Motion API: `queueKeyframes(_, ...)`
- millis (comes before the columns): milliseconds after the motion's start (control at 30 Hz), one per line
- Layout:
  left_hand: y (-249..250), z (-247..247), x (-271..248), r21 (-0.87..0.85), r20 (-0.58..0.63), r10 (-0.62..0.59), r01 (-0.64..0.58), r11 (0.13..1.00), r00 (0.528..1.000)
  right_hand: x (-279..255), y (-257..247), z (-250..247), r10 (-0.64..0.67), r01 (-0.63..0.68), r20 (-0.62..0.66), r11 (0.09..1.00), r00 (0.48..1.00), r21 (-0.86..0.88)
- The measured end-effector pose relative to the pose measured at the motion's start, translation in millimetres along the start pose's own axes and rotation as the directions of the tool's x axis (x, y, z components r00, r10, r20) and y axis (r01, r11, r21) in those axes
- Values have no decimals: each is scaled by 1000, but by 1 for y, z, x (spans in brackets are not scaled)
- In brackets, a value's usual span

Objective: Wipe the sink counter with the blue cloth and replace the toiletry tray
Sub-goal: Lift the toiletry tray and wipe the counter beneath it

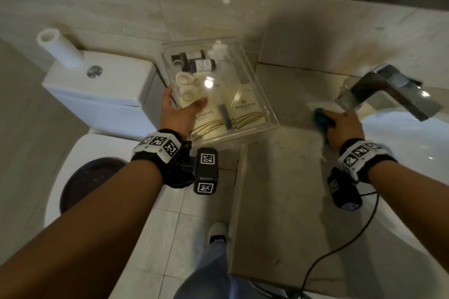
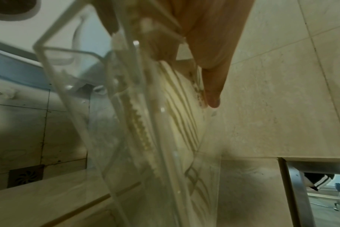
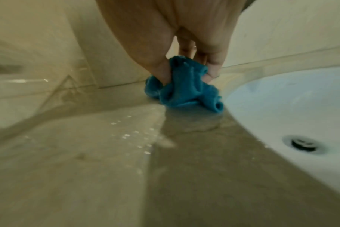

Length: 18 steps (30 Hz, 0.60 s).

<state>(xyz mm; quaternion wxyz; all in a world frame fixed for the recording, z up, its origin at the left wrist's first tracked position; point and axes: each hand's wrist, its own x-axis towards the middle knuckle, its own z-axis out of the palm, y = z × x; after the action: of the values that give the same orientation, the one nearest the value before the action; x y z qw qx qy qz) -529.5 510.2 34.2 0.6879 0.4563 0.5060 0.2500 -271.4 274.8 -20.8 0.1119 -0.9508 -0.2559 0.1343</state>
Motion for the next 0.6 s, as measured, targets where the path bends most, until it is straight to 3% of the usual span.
queueKeyframes(100, 1, -1, -6, -17, -1, 7, -7, 1000, 1000, -26, -14, 8, 44, -40, 104, 998, 994, -44)
queueKeyframes(300, 3, 3, -15, -39, -5, 23, -23, 999, 1000, -104, -85, 52, -207, 181, 234, 975, 950, 127)
queueKeyframes(367, 5, 2, -17, -31, 9, 45, -44, 999, 999, -106, -94, 54, -215, 163, 258, 964, 942, 208)
queueKeyframes(500, 6, -1, -21, -14, 30, 67, -67, 998, 997, -79, -56, 31, -89, 54, 126, 965, 988, 258)
queueKeyframes(600, 5, -3, -26, -27, 26, 63, -62, 998, 998, -69, -17, 5, 90, -98, 75, 988, 993, 118)
